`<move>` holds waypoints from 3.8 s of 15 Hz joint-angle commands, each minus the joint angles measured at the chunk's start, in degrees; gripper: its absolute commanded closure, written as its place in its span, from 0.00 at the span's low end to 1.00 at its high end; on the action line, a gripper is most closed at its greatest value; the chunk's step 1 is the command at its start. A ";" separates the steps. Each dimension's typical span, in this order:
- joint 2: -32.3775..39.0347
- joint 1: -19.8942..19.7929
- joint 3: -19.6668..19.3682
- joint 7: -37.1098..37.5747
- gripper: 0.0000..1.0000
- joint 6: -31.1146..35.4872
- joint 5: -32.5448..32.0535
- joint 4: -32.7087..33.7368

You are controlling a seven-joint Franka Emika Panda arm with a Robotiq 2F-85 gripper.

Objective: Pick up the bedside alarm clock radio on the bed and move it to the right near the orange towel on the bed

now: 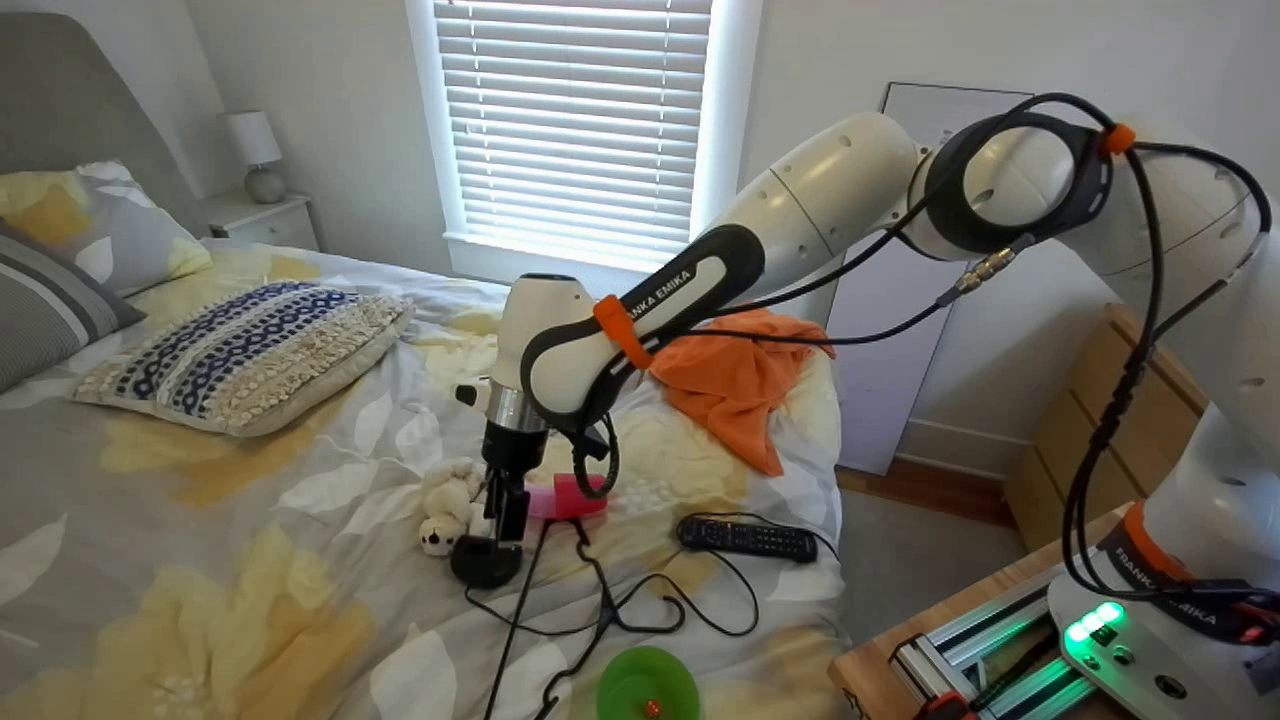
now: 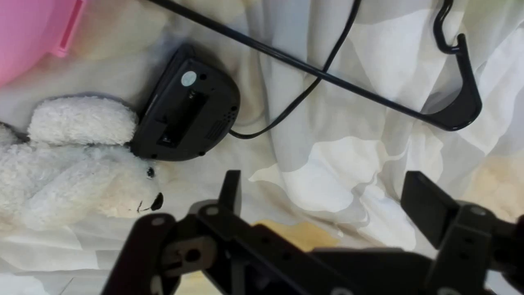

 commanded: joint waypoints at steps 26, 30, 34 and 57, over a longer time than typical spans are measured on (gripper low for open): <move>19.39 12.99 -12.83 10.28 0.00 -2.58 -11.31 24.61; 22.02 13.43 -12.83 9.09 0.20 -3.33 -11.11 28.40; 23.04 14.06 -13.21 8.48 0.54 -5.64 -11.06 31.07; -0.46 10.73 -15.89 26.93 0.56 -21.38 -9.96 13.89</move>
